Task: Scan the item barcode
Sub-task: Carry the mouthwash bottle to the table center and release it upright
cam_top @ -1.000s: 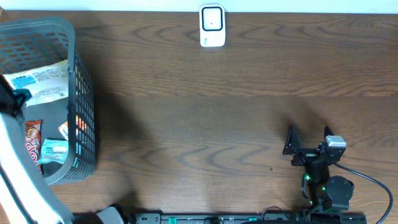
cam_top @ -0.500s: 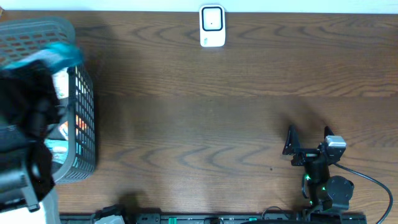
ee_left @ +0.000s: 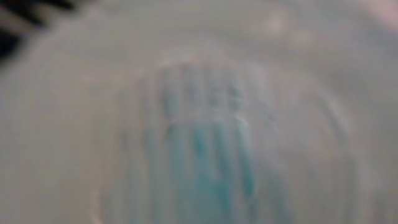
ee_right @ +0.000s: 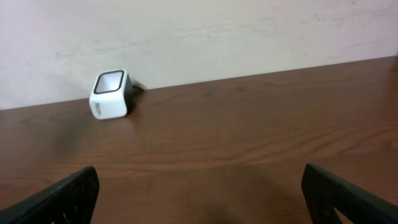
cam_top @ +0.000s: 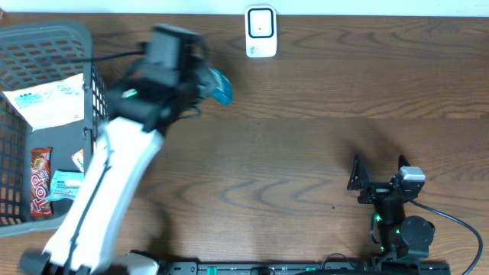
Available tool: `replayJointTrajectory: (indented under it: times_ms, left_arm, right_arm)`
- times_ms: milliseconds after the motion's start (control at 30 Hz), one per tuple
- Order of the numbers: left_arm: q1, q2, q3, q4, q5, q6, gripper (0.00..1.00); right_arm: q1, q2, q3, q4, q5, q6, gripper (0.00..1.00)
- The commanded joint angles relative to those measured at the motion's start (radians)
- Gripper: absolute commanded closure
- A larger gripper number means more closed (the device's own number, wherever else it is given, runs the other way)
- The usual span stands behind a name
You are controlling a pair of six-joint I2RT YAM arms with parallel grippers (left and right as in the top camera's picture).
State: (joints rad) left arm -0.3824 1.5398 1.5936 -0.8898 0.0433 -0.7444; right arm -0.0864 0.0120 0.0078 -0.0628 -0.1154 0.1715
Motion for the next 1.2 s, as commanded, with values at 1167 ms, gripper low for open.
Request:
replayJointTrajectory:
  times_ms: [1167]
  left_arm:
    - [-0.202,0.293,-0.291,0.392,-0.194,0.399,0.66]
  right_arm:
    - [0.006,-0.005,-0.002,-0.002,0.001,-0.008,0.01]
